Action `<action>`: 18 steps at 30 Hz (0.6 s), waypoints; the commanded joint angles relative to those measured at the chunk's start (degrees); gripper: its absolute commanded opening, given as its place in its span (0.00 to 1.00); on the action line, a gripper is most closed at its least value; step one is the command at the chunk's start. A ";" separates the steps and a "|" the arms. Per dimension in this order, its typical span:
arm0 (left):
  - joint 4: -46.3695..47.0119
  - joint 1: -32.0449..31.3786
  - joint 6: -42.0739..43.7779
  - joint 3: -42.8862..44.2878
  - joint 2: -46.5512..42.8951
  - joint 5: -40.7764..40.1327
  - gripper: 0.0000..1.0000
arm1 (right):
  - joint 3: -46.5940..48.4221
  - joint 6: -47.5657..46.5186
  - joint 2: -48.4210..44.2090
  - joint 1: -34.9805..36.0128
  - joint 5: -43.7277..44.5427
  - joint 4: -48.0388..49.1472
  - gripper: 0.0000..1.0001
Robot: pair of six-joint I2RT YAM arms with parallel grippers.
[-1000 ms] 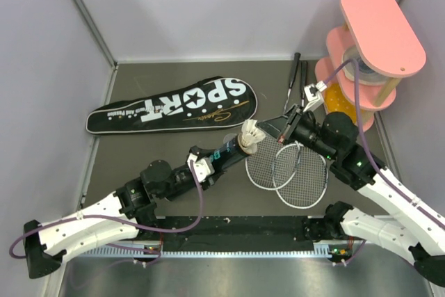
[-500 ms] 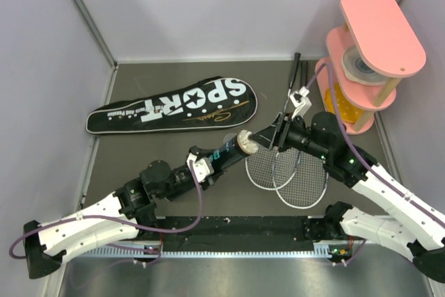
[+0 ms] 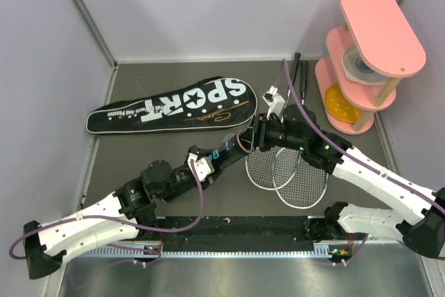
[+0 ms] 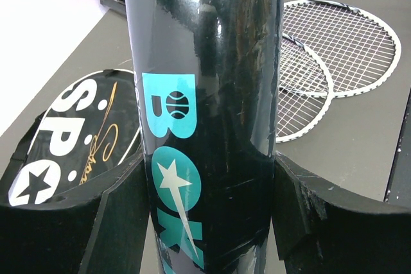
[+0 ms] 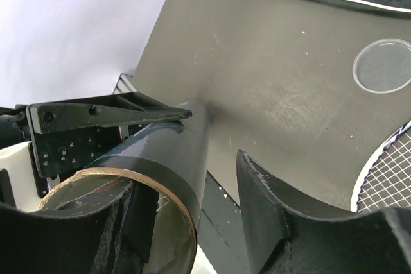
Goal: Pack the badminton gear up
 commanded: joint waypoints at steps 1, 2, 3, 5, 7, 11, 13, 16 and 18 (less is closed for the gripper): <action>5.36 -0.39 -0.20 2.58 -0.70 2.54 0.18 | 2.66 -2.54 -1.56 1.67 1.50 -0.53 0.50; 5.27 -0.39 -0.12 2.58 -0.87 2.36 0.18 | 2.48 -2.80 -2.53 1.59 2.03 -0.88 0.51; 5.27 -0.39 -0.12 2.49 -0.87 2.10 0.18 | 1.96 -3.32 -5.41 1.67 3.69 -0.97 0.52; 5.27 -0.39 -0.03 2.58 -1.22 1.66 0.18 | 0.99 -3.77 -8.59 1.67 6.15 -0.97 0.54; 5.36 -0.31 -0.21 2.58 -1.40 1.31 0.18 | -1.55 -3.60 -14.28 1.67 11.24 0.34 0.56; 5.36 -0.39 -0.12 2.76 -2.10 0.95 0.18 | -8.49 0.88 -24.15 1.50 25.39 1.49 0.66; 5.44 -0.39 -0.03 2.67 -2.72 -2.03 0.19 | -13.15 4.30 -26.96 1.58 32.77 1.67 0.69; 5.44 -0.39 -0.03 2.84 -3.68 -4.66 0.18 | -17.64 7.65 -28.38 1.50 39.46 1.23 0.70; 5.53 -0.39 0.15 2.84 -4.47 -6.33 0.18 | -18.09 8.44 -25.32 0.62 40.70 0.18 0.70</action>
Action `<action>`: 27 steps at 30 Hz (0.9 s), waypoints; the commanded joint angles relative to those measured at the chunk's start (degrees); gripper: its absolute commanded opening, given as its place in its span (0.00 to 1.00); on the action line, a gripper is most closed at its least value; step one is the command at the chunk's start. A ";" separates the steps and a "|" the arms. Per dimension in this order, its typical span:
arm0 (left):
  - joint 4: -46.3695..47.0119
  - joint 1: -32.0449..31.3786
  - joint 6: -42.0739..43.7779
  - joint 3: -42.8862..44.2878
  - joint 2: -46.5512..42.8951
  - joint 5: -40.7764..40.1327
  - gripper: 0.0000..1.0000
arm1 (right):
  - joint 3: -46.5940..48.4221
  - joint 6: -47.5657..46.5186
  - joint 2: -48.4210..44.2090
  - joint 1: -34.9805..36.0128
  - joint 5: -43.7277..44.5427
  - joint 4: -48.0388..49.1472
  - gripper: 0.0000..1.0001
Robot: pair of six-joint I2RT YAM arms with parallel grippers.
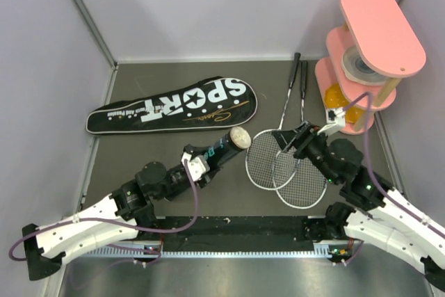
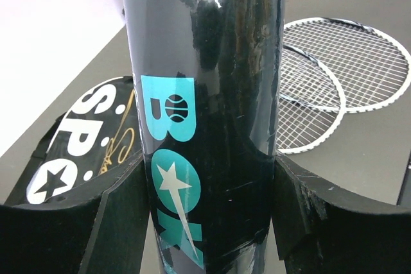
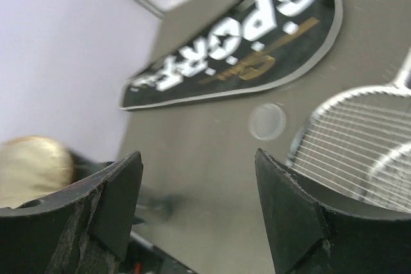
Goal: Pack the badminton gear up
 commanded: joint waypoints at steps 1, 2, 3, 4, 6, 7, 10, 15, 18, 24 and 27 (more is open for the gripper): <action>5.21 -0.11 0.34 2.76 -2.68 -6.57 0.18 | -2.44 4.38 5.90 -0.91 10.48 -1.44 0.70; 5.21 -0.20 0.43 2.84 -3.04 -7.81 0.18 | -1.74 4.21 8.27 -1.44 10.13 -1.88 0.70; 5.21 -0.11 0.43 3.02 -3.56 -9.65 0.17 | 0.01 4.03 12.47 -2.22 9.43 -2.67 0.70; 5.29 -0.20 0.52 3.11 -4.61 -13.41 0.17 | 1.16 3.86 15.20 -2.75 8.81 -3.02 0.70; 5.47 -0.11 0.69 3.28 -5.67 -18.87 0.15 | 4.57 3.77 22.39 -3.98 5.49 -3.12 0.69; 5.73 -0.20 0.96 3.46 -6.81 -24.82 0.14 | 6.08 3.42 24.96 -5.03 4.16 -3.12 0.68; 6.69 -0.20 2.01 3.28 -9.27 -31.80 0.13 | 13.63 0.17 37.35 -6.18 -1.99 -3.46 0.64; 8.28 -0.11 3.59 2.85 -13.05 -38.49 0.12 | 30.30 -5.97 56.60 -6.19 -9.54 -7.68 0.57; 9.34 -0.02 4.12 2.40 -15.08 -39.98 0.10 | 39.36 -8.18 68.38 -5.93 -13.41 -11.02 0.50; 9.51 -0.02 4.30 2.40 -16.22 -40.43 0.10 | 52.13 -11.61 82.72 -3.38 -11.42 -17.52 0.39; 9.51 -0.02 4.12 2.32 -16.22 -40.08 0.10 | 53.99 -12.31 85.36 -2.32 -9.48 -18.84 0.37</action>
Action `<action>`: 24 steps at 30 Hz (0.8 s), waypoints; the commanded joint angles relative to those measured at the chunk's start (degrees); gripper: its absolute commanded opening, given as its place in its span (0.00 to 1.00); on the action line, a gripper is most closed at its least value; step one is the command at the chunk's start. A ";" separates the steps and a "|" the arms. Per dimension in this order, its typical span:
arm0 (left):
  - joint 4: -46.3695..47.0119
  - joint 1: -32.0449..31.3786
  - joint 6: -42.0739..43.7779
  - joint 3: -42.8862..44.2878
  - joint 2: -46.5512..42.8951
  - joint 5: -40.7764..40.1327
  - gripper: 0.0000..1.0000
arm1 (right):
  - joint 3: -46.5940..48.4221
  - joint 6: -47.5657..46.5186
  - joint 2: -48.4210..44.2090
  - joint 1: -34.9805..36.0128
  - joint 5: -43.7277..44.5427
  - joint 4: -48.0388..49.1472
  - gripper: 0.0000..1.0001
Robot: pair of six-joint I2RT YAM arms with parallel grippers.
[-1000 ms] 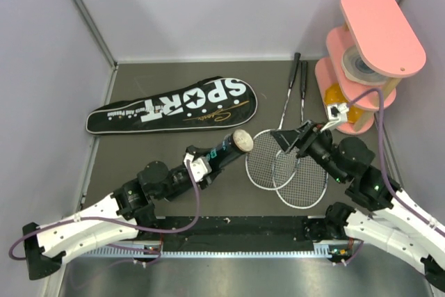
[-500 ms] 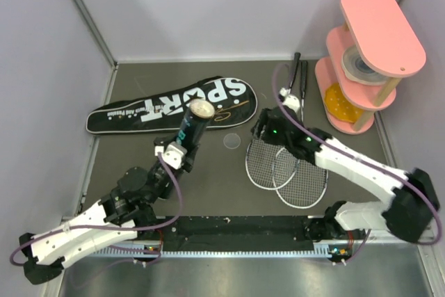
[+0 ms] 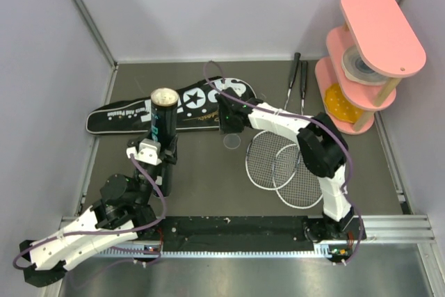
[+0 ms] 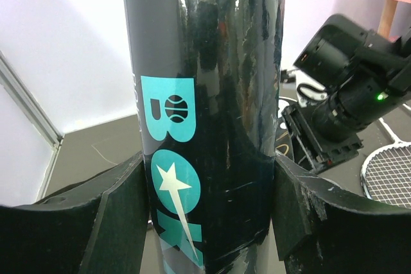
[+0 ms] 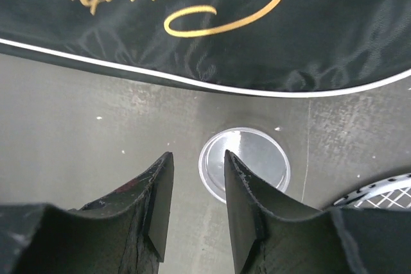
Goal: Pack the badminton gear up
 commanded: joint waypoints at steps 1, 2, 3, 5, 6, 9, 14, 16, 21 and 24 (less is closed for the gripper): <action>4.68 -0.02 0.85 1.90 -0.53 -0.43 0.10 | 5.14 -3.09 2.18 2.22 2.04 -4.77 0.37; 4.59 -0.02 0.84 1.90 -0.44 -0.08 0.10 | 5.41 -3.18 2.62 2.31 2.22 -4.86 0.37; 4.68 -0.02 0.84 1.90 -0.44 0.01 0.10 | 5.58 -3.36 3.49 2.40 2.04 -4.95 0.37; 4.51 0.07 0.58 1.90 -0.36 0.36 0.10 | 5.76 -3.45 4.29 2.58 1.69 -5.21 0.37; 4.51 0.07 0.67 1.81 -0.44 0.45 0.10 | 5.76 -3.71 4.64 2.58 1.60 -5.21 0.37; 4.51 0.07 0.49 1.90 -0.27 0.62 0.10 | 5.94 -3.89 6.14 3.28 1.87 -5.30 0.36; 4.33 0.07 0.49 1.81 0.00 0.89 0.10 | 6.38 -3.80 8.86 4.42 3.36 -5.56 0.32; 4.24 0.15 0.32 1.90 0.08 1.06 0.10 | 6.72 -3.97 9.48 4.69 4.94 -6.00 0.28; 4.15 0.07 0.14 1.90 0.43 1.41 0.10 | 7.08 -4.06 9.40 5.30 10.29 -8.46 0.08; 3.89 0.07 0.05 1.81 0.79 1.76 0.10 | 5.76 -4.06 5.99 5.30 12.32 -9.34 0.00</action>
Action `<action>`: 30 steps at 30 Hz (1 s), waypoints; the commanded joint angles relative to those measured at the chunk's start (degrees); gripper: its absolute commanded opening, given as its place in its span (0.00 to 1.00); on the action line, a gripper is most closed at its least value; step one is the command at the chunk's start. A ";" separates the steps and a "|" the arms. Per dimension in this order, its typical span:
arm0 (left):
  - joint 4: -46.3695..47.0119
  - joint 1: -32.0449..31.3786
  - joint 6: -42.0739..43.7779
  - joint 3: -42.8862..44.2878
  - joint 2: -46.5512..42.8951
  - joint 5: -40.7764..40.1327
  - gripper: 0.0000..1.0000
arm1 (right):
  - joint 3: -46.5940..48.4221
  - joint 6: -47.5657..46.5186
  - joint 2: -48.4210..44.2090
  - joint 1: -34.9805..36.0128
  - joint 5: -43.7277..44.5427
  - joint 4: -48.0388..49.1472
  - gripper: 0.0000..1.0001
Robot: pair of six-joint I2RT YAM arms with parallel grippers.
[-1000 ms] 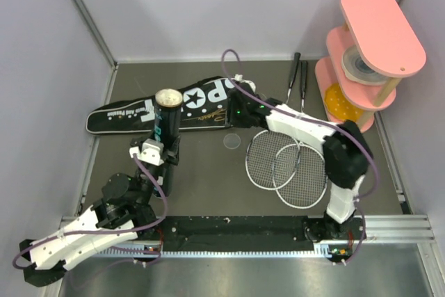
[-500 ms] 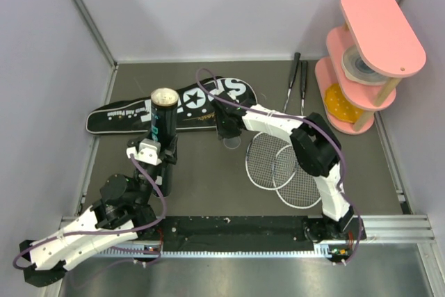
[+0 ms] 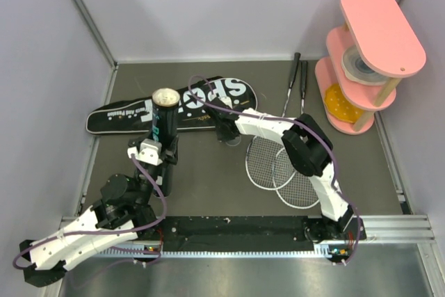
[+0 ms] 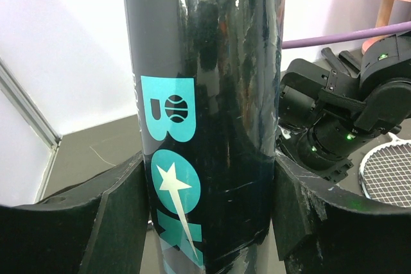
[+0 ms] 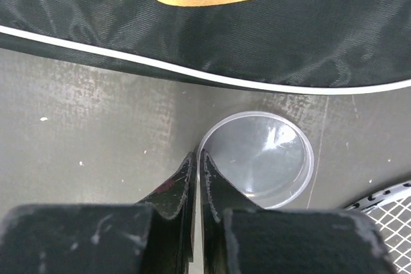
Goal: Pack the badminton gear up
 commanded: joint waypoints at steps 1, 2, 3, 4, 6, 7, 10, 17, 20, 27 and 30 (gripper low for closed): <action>3.93 0.07 0.01 1.81 0.63 1.89 0.10 | -0.53 -0.08 -3.84 0.65 5.72 -3.05 0.00; 3.85 0.07 0.01 1.64 0.72 2.42 0.10 | -2.10 0.27 -5.51 0.56 6.16 -3.05 0.00; 3.85 0.07 0.01 1.46 1.16 3.21 0.10 | -2.90 0.27 -8.83 0.65 6.43 -2.96 0.00; 3.85 0.07 -0.08 1.38 1.42 5.22 0.10 | -3.87 0.36 -11.04 0.56 6.52 -2.79 0.00; 3.32 0.07 -0.51 1.29 2.39 7.87 0.10 | -7.38 1.32 -15.35 0.65 6.34 -2.17 0.00; 3.06 -0.02 -0.87 1.20 2.91 10.84 0.11 | -10.61 1.67 -20.59 0.56 5.91 -0.60 0.00; 2.36 -0.02 -1.22 1.29 5.11 15.59 0.10 | -16.86 3.60 -31.93 -0.40 2.14 4.57 0.00; 0.07 -0.02 -2.62 2.43 12.66 29.39 0.11 | -38.23 6.86 -59.70 -6.02 -7.71 12.33 0.00; -0.98 -0.02 -3.42 3.13 15.13 35.99 0.11 | -43.42 5.38 -72.52 -7.52 -9.47 12.07 0.00; -1.34 -0.20 -4.56 3.31 18.30 51.37 0.12 | -39.83 -1.57 -84.27 -7.18 -21.32 0.22 0.00; -1.34 -0.55 -4.65 3.22 19.18 55.16 0.12 | -38.16 -1.93 -85.68 -4.99 -25.30 0.55 0.00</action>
